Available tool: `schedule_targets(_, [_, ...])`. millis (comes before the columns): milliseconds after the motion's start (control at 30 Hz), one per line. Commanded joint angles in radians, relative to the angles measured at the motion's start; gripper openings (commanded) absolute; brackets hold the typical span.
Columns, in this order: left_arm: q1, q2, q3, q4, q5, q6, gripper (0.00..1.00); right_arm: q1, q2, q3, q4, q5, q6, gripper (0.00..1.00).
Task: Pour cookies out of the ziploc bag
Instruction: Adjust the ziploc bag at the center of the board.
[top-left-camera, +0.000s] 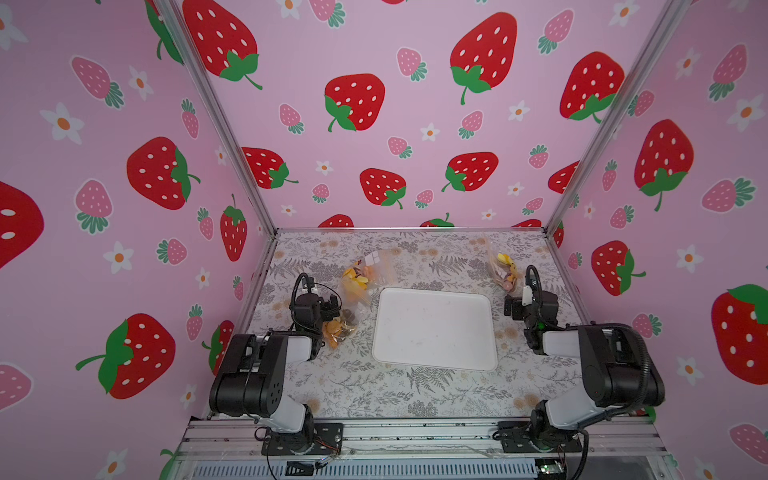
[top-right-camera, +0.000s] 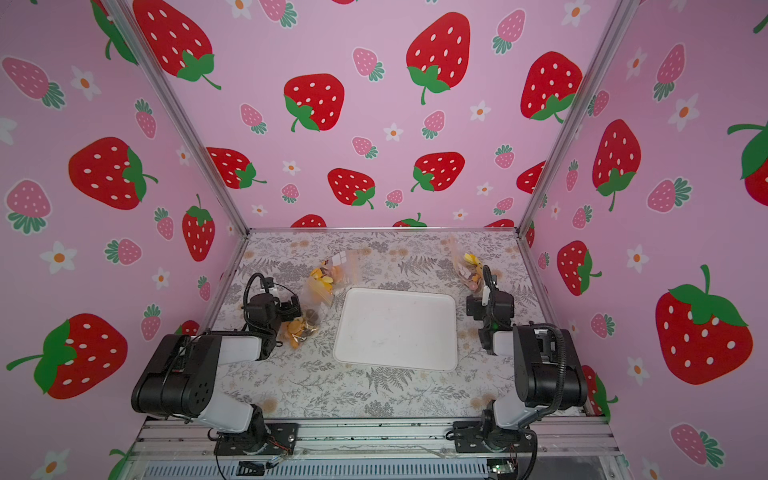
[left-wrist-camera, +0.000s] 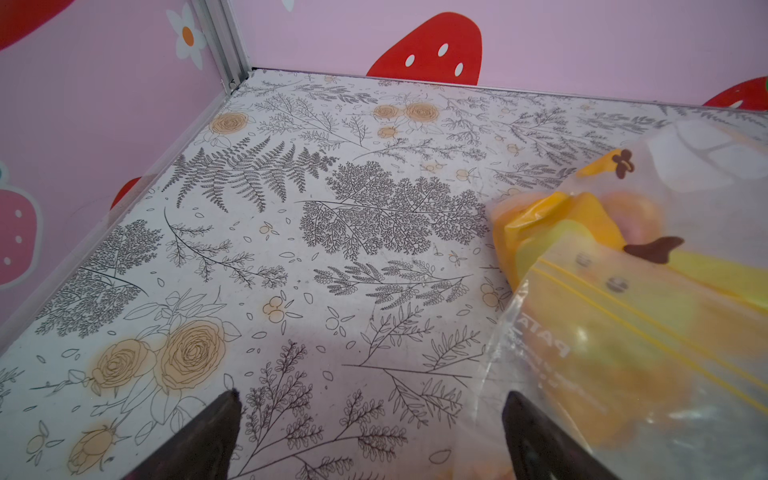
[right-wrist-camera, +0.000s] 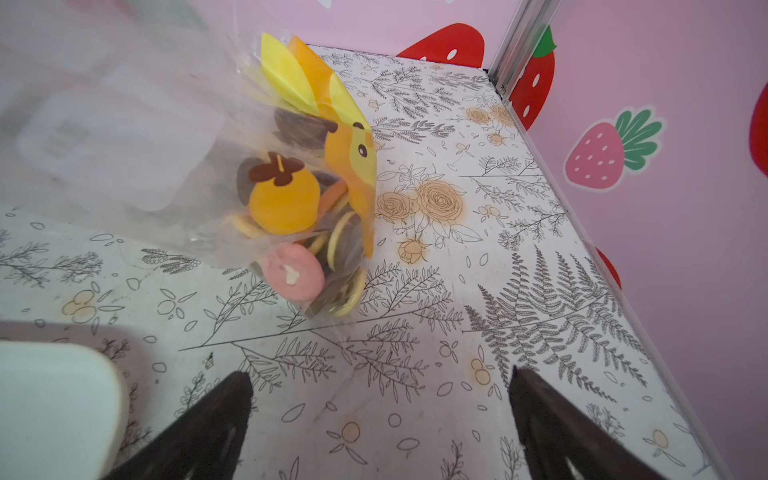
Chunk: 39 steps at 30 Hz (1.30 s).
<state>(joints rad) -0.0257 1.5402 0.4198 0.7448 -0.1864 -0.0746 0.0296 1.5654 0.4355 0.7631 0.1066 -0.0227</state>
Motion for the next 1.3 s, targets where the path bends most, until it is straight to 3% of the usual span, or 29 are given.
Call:
schedule_targets(0, [0.006, 0.006, 0.024, 0.041, -0.001, 0.018, 0.99, -0.008, 0.012, 0.020, 0.031, -0.011, -0.006, 1.00])
schedule_targets(400, [0.008, -0.001, 0.026, 0.046, -0.012, 0.013, 0.99, -0.009, 0.009, 0.020, 0.028, -0.013, -0.006, 0.99])
schedule_targets(467, [0.003, -0.054, 0.101, -0.129, -0.062, -0.003, 0.99, -0.006, 0.006, 0.015, 0.046, -0.008, -0.007, 0.99])
schedule_targets(500, [0.003, -0.078, 0.179, -0.301, -0.096, -0.025, 0.99, 0.008, -0.011, 0.025, 0.011, 0.004, -0.019, 0.99])
schedule_targets(600, [0.003, -0.101, 0.356, -0.638, -0.162, -0.080, 0.99, 0.070, -0.093, 0.115, -0.224, 0.099, -0.049, 0.99])
schedule_targets(700, [0.001, -0.190, 0.391, -0.762, -0.145, -0.165, 0.99, 0.113, -0.146, 0.234, -0.466, 0.131, 0.032, 0.99])
schedule_targets(933, [-0.003, -0.353, 0.505, -1.123, -0.065, -0.387, 0.98, 0.204, -0.224, 0.414, -0.817, -0.133, 0.284, 0.99])
schedule_targets(1033, [-0.007, -0.362, 0.546, -1.211, 0.075, -0.470, 0.87, 0.245, -0.240, 0.434, -0.833, -0.274, 0.363, 0.99])
schedule_targets(1133, [-0.040, -0.311, 0.603, -1.338, 0.155, -0.493, 0.82, 0.281, -0.240, 0.475, -0.896, -0.379, 0.429, 0.99])
schedule_targets(1267, [-0.139, -0.262, 0.623, -1.426, 0.156, -0.475, 0.82, 0.307, -0.233, 0.490, -0.954, -0.493, 0.486, 0.99])
